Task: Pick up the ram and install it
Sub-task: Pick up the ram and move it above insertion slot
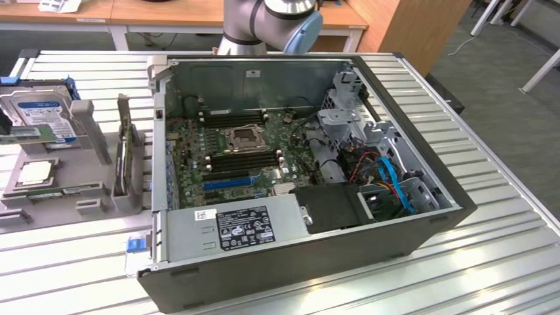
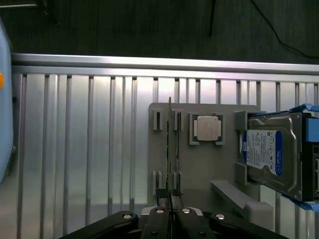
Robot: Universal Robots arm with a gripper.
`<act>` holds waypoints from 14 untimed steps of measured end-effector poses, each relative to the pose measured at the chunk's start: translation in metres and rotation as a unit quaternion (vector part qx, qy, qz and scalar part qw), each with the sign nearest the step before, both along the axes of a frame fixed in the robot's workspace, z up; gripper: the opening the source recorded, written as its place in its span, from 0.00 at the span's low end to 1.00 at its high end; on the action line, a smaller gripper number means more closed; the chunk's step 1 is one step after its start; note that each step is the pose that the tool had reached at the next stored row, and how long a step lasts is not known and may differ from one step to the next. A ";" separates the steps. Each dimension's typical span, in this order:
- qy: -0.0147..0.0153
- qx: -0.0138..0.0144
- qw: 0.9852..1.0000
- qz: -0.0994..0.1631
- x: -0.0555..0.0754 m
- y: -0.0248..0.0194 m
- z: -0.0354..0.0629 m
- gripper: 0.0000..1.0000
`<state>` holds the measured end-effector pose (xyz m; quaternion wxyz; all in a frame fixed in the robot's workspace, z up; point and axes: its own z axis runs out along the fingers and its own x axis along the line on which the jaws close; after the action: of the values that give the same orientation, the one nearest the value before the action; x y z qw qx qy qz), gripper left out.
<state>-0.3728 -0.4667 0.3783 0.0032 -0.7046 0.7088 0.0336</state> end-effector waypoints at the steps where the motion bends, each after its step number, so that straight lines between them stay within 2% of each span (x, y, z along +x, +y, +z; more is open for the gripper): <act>1: 0.000 0.000 1.000 0.000 0.000 0.0000 0.0019 0.12; 4: 0.000 0.000 1.000 0.000 0.000 0.0000 0.0074 0.12; 7: 0.000 0.000 1.000 0.000 0.000 0.0000 0.0241 0.12; 14: 0.000 0.000 1.000 0.000 0.000 0.0000 0.0254 0.12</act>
<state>-0.3728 -0.4667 0.4037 0.0032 -0.7046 0.7088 0.0336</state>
